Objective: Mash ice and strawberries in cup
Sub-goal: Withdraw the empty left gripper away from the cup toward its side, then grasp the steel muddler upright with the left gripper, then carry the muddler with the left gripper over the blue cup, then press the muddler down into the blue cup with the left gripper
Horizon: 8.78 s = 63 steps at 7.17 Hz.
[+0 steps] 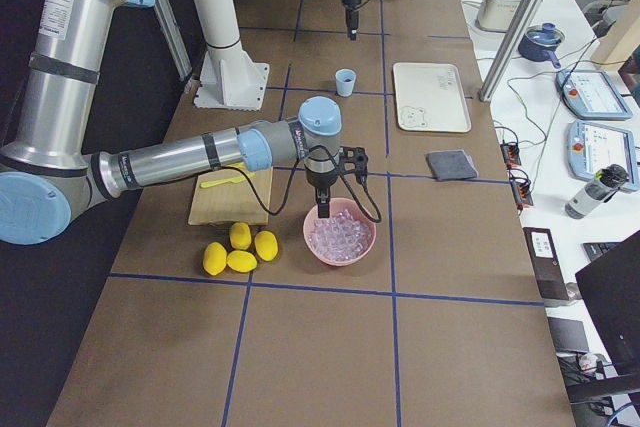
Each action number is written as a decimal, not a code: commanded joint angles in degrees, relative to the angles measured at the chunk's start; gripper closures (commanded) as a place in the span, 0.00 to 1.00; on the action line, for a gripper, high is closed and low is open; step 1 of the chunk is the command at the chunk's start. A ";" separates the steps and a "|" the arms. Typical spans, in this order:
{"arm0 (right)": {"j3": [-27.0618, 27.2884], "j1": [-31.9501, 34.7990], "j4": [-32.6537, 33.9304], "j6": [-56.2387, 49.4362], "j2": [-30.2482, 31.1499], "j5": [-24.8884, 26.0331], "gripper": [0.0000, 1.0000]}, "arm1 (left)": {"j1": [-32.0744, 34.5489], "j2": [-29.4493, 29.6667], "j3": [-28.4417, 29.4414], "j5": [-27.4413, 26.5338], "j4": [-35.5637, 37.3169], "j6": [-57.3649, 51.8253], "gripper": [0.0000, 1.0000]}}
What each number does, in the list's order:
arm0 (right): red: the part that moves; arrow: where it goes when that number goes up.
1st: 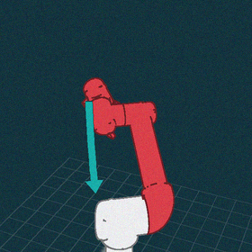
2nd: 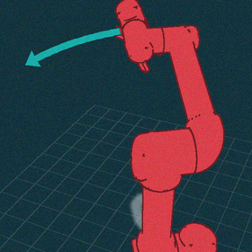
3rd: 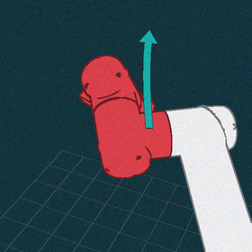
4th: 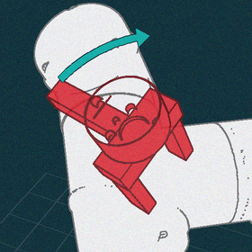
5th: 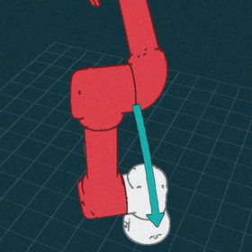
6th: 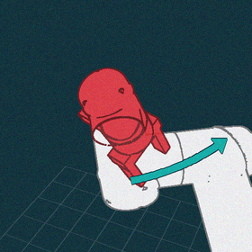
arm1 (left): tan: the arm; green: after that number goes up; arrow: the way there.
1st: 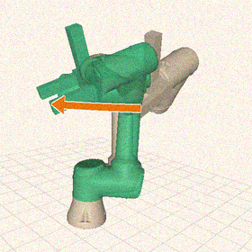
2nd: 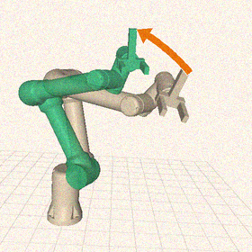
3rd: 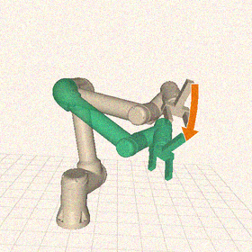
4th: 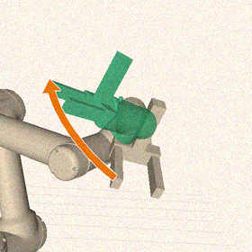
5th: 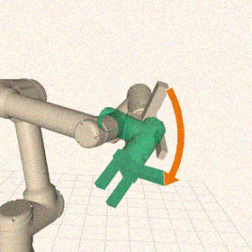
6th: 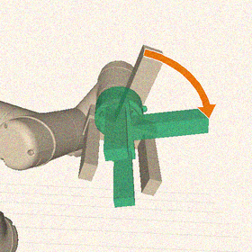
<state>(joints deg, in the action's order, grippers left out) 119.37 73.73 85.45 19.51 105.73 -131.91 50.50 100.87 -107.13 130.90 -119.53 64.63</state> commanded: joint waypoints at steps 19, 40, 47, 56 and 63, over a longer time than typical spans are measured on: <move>-0.10 3.09 -0.11 -2.28 1.58 0.08 0.00 | 15.07 -11.13 29.87 1.81 -1.94 -38.17 0.31; -0.37 3.18 -0.46 -2.37 1.05 0.25 0.00 | -31.25 24.02 21.25 -66.99 -58.60 -45.80 0.97; -0.37 3.27 -0.46 -2.37 1.23 0.25 0.00 | -33.27 23.50 24.60 -67.09 -58.71 -46.35 0.97; -0.81 3.18 -0.55 -2.37 1.05 0.34 0.00 | -33.54 23.59 28.38 -67.00 -60.65 -46.96 0.98; -1.33 3.18 -0.72 -2.37 1.05 0.34 0.00 | -32.92 21.58 11.64 -67.00 -42.52 -46.88 1.00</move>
<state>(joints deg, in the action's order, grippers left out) 118.08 76.90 84.74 17.14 106.79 -131.60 17.45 123.57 -91.27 63.85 -167.64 17.61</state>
